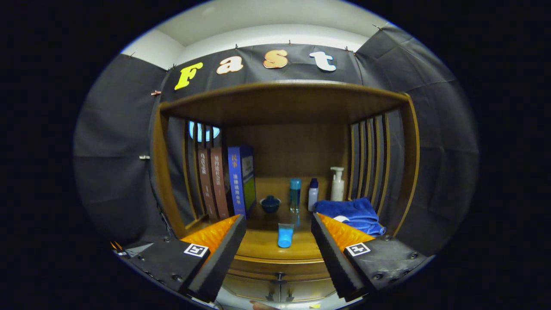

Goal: Pull open the drawer, take out the items inside it, and place them on the countertop above the cabinet.

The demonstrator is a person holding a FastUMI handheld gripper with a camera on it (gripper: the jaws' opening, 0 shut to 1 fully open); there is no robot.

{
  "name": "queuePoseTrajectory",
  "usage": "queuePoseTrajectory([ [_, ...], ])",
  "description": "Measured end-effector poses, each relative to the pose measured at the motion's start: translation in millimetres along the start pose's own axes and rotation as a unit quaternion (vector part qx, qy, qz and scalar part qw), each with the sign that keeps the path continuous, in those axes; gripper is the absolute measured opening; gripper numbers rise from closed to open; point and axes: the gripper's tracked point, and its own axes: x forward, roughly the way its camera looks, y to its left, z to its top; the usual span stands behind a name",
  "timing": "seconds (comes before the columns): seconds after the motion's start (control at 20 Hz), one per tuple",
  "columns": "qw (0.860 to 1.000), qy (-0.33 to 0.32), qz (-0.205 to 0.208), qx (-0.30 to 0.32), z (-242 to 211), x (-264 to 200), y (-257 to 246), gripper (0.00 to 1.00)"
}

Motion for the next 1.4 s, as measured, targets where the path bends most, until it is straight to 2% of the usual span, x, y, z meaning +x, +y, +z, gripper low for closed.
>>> queuePoseTrajectory([
  [0.2, 1.000, 0.011, 0.006, 0.000, 28.3, -27.7, -2.5, 0.99],
  [0.5, 1.000, 0.004, 0.013, -0.004, 42.4, -54.8, -1.7, 0.99],
  [1.4, 1.000, 0.008, 0.015, -0.011, 39.0, -57.7, -3.2, 0.99],
])
